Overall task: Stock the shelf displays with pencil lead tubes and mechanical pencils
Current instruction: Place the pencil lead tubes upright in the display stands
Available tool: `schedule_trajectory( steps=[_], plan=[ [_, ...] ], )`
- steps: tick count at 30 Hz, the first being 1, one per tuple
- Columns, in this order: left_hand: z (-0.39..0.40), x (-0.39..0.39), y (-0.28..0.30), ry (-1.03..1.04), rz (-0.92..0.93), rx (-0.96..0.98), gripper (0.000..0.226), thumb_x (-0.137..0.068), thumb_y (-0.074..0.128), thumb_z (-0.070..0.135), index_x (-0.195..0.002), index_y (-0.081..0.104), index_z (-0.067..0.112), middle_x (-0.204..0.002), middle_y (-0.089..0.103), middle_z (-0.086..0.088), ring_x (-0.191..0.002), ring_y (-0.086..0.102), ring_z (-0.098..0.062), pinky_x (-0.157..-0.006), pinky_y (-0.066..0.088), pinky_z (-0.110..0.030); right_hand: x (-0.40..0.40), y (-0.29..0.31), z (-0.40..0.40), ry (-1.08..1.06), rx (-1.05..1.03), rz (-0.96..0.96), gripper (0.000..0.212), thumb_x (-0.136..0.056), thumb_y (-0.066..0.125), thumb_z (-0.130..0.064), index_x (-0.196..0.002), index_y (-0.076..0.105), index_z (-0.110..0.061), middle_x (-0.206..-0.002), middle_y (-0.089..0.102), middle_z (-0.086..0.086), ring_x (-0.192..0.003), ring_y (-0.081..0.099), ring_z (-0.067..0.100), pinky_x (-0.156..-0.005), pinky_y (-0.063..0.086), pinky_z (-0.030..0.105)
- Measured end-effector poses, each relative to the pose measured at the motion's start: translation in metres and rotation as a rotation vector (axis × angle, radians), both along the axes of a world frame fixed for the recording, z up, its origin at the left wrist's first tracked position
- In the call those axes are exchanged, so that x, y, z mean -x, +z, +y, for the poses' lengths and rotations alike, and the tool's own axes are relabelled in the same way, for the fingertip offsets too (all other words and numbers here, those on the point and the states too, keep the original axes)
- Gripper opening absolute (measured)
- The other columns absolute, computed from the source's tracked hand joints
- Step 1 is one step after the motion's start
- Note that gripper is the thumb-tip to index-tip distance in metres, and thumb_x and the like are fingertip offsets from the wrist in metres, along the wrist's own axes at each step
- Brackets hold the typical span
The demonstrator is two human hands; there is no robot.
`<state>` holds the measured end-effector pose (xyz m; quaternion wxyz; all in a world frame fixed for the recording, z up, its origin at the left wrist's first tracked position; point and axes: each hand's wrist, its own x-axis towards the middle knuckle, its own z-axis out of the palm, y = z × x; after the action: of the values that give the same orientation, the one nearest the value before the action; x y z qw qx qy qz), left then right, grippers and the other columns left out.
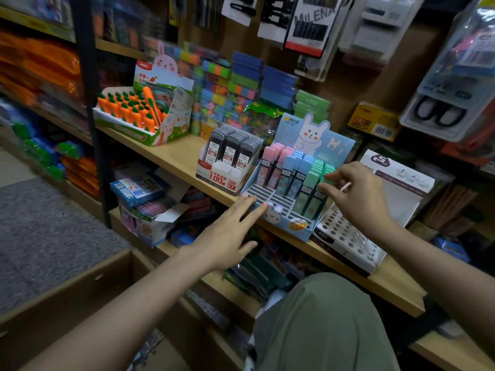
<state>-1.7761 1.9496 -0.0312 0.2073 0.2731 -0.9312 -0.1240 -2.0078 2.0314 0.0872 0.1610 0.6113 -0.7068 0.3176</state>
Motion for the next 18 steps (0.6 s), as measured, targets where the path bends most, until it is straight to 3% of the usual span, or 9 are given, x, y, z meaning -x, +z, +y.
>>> schedule_trajectory(
  steps=[2,5,7,9,12,15,18],
  plan=[
    [0.003,-0.003,0.002,-0.01,0.011,-0.032,0.08,-0.098,0.052,0.037,-0.152,-0.006,0.04,-0.159,-0.013,0.019,-0.147,-0.014,-0.006,-0.117,0.018,-0.029,-0.003,0.002,0.003,-0.013,-0.011,0.004,0.023,-0.082,0.077,-0.028,-0.1,0.07,-0.016,-0.097,0.056,-0.001,-0.081,0.055,0.013,-0.074,0.052,0.033],
    [0.012,-0.016,-0.001,-0.003,0.123,-0.033,0.067,-0.098,0.052,0.032,-0.153,0.013,0.038,-0.16,-0.003,0.02,-0.147,0.0,-0.003,-0.114,0.019,-0.024,-0.019,0.003,0.008,0.059,0.094,-0.039,0.036,-0.085,0.073,-0.028,-0.118,0.062,-0.018,-0.106,0.046,-0.004,-0.086,0.049,0.008,-0.073,0.039,0.009],
    [0.021,-0.031,-0.008,0.04,0.192,-0.128,0.053,-0.098,0.052,0.032,-0.146,0.03,0.036,-0.155,0.019,0.017,-0.141,0.022,-0.003,-0.109,0.03,-0.023,-0.044,0.002,0.007,0.183,0.183,-0.031,0.029,-0.088,0.07,-0.02,-0.114,0.061,-0.013,-0.104,0.049,0.0,-0.086,0.048,0.008,-0.073,0.036,0.005],
    [0.029,-0.052,-0.019,0.127,0.214,-0.323,0.039,-0.096,0.056,0.03,-0.134,0.047,0.031,-0.136,0.049,0.011,-0.123,0.048,-0.004,-0.098,0.043,-0.021,-0.079,-0.005,0.0,0.361,0.143,-0.026,0.021,-0.088,0.068,-0.016,-0.108,0.062,-0.011,-0.1,0.054,0.0,-0.084,0.051,0.01,-0.074,0.037,0.008],
    [0.035,-0.099,-0.046,0.358,0.197,-0.586,0.021,-0.093,0.062,0.019,-0.114,0.064,0.02,-0.106,0.069,0.001,-0.102,0.065,-0.012,-0.092,0.051,-0.03,-0.141,-0.039,-0.014,0.681,-0.176,0.017,0.027,-0.086,0.069,-0.019,-0.11,0.062,-0.012,-0.103,0.055,0.002,-0.091,0.052,0.01,-0.082,0.039,0.012],
    [0.041,-0.159,-0.083,0.741,0.237,-0.772,0.017,-0.09,0.063,0.011,-0.106,0.067,0.011,-0.108,0.07,-0.01,-0.103,0.065,-0.023,-0.095,0.05,-0.035,-0.197,-0.098,-0.026,0.84,-0.537,0.099,0.04,-0.086,0.068,-0.028,-0.123,0.058,-0.017,-0.119,0.054,0.005,-0.113,0.052,0.017,-0.094,0.037,0.022],
    [0.06,-0.205,-0.121,1.128,0.325,-0.866,0.023,-0.088,0.061,0.008,-0.111,0.063,0.009,-0.116,0.066,-0.014,-0.108,0.062,-0.028,-0.09,0.047,-0.029,-0.235,-0.164,-0.036,0.823,-0.813,0.045,0.048,-0.089,0.067,-0.03,-0.133,0.054,-0.015,-0.134,0.052,0.011,-0.128,0.046,0.024,-0.102,0.029,0.023]
  ],
)
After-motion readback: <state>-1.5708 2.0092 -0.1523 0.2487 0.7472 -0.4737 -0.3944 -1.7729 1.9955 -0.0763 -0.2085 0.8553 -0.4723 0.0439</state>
